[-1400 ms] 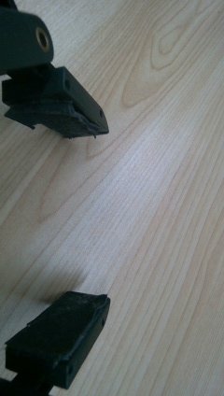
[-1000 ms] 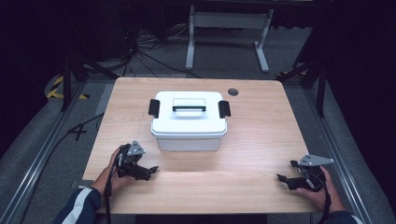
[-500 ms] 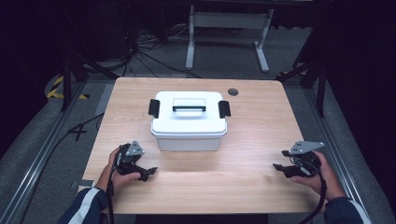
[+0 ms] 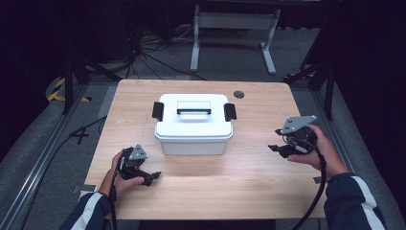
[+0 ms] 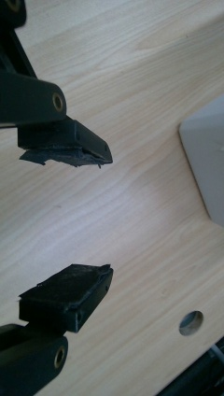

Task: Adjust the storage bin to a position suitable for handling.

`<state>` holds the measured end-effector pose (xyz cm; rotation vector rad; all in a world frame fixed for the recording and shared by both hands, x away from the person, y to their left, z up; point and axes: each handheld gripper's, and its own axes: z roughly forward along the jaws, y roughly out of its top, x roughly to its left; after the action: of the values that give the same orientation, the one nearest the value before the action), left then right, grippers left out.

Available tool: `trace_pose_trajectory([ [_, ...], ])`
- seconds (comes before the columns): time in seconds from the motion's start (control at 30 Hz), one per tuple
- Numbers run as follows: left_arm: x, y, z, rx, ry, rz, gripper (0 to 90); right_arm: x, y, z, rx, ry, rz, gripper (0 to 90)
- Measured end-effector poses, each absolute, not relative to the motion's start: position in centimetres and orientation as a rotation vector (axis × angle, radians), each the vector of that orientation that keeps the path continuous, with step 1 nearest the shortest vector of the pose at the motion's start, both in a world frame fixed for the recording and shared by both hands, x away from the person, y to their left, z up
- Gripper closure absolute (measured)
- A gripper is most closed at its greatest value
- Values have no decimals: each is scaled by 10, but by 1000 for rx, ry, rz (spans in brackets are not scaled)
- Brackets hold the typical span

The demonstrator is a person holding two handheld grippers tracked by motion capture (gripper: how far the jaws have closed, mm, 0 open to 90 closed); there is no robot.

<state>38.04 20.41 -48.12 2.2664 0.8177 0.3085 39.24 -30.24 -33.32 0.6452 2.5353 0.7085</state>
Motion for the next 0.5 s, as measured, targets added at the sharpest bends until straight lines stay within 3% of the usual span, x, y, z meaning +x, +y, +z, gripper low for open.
trace_pose_trajectory([
  [0.5,381,204,-481,2267,817,306,2,421,-237,-289,401,2586,634,410],
])
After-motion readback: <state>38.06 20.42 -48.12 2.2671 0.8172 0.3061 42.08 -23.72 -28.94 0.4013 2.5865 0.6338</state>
